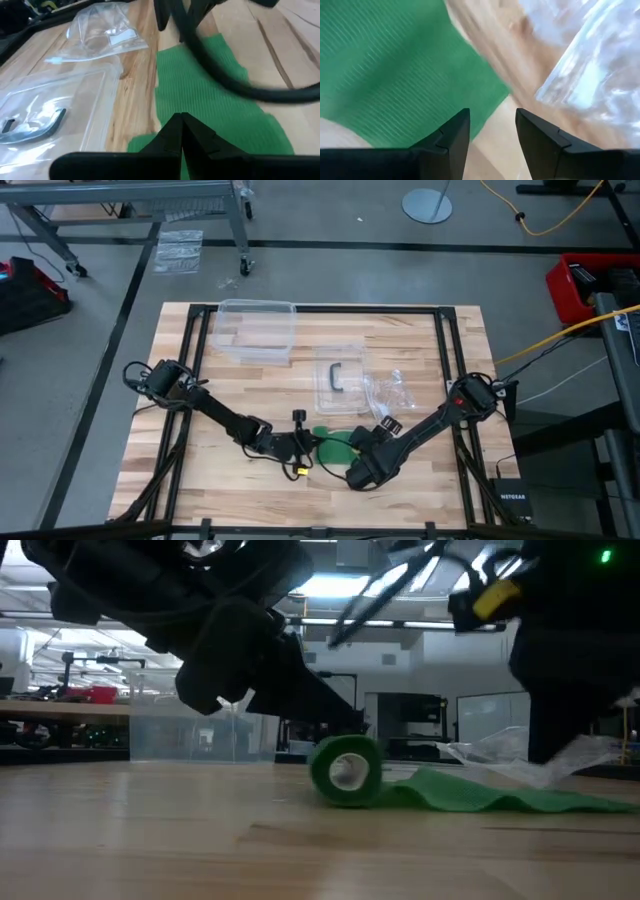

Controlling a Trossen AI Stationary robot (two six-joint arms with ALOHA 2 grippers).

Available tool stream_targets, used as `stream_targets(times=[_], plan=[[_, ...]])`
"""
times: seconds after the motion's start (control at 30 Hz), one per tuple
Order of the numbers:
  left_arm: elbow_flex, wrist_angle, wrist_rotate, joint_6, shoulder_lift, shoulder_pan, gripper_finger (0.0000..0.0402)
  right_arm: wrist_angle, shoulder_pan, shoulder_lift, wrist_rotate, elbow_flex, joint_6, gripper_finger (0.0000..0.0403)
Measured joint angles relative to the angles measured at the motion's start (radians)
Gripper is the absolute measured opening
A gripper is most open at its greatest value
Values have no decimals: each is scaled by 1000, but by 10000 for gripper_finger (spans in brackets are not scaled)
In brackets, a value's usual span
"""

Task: Roll bandage
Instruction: Roll the green bandage

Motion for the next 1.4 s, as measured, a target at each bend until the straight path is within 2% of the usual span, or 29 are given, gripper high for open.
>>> stream_targets(times=[0.13, 0.27, 0.6, 0.7, 0.83, 1.23, 1.4], plan=[[1, 0, 17, 4, -5, -6, 0, -44, 9, -2, 13, 37, 0, 165], [1, 2, 108, 0, -5, -4, 0, -45, 14, -2, 9, 45, 1, 165], [12, 66, 123, 17, 1, 43, 0, -49, 12, -2, 23, 45, 11, 165], [40, 78, 177, 18, 17, 65, 0, -50, 12, -2, 33, 45, 12, 165], [70, 65, 198, 4, 64, 80, 0, -53, 12, -2, 32, 45, 12, 165], [90, -161, 205, -118, 82, 55, 0, -61, 12, -2, 20, 44, 11, 165], [88, -283, 203, -115, 35, 42, 0, -69, 12, -2, 10, 44, 11, 165]])
